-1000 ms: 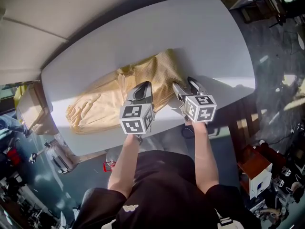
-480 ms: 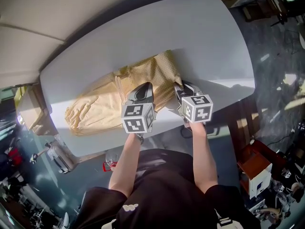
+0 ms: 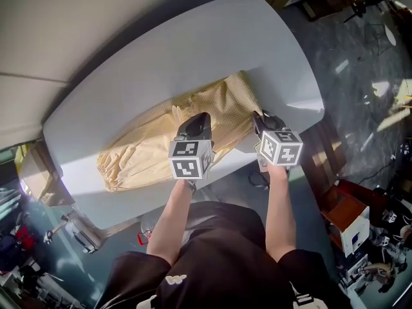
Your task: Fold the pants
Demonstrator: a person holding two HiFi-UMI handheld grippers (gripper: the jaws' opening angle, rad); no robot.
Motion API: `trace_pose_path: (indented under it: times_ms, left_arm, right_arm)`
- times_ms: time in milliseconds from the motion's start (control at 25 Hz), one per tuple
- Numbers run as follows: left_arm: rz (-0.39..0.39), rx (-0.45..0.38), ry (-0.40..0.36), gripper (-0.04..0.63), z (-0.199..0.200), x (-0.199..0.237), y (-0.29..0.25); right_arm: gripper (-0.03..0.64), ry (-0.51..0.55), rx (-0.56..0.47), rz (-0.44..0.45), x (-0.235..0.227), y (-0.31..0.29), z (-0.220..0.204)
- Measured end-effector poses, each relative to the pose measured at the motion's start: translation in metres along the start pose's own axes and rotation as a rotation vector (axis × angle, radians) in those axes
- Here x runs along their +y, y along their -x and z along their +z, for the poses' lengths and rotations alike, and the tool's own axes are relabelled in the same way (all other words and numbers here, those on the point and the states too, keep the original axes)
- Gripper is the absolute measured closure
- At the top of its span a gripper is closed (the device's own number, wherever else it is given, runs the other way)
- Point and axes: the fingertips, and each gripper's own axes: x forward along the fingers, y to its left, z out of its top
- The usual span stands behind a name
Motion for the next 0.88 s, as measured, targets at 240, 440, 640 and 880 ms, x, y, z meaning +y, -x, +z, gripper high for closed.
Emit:
trace_pose_path:
  times_ms: [240, 440, 640, 880]
  left_arm:
    - [-0.058, 0.006, -0.028, 0.592, 0.004, -0.036, -0.020]
    - [-0.069, -0.005, -0.037, 0.592, 0.009, -0.042, -0.018]
    - [-0.060, -0.040, -0.032, 0.592, 0.016, -0.035, -0.001]
    - [-0.045, -0.100, -0.012, 0.592, 0.026, -0.025, 0.035]
  right_arm:
    - [0.532, -0.053, -0.009, -0.068, -0.050, 0.027, -0.002]
    - [0.534, -0.024, -0.018, -0.092, -0.046, 0.032, 0.004]
    - [0.535, 0.040, -0.051, -0.097, -0.028, 0.046, 0.026]
    - [0.537, 0.129, -0.117, -0.080, 0.017, 0.072, 0.056]
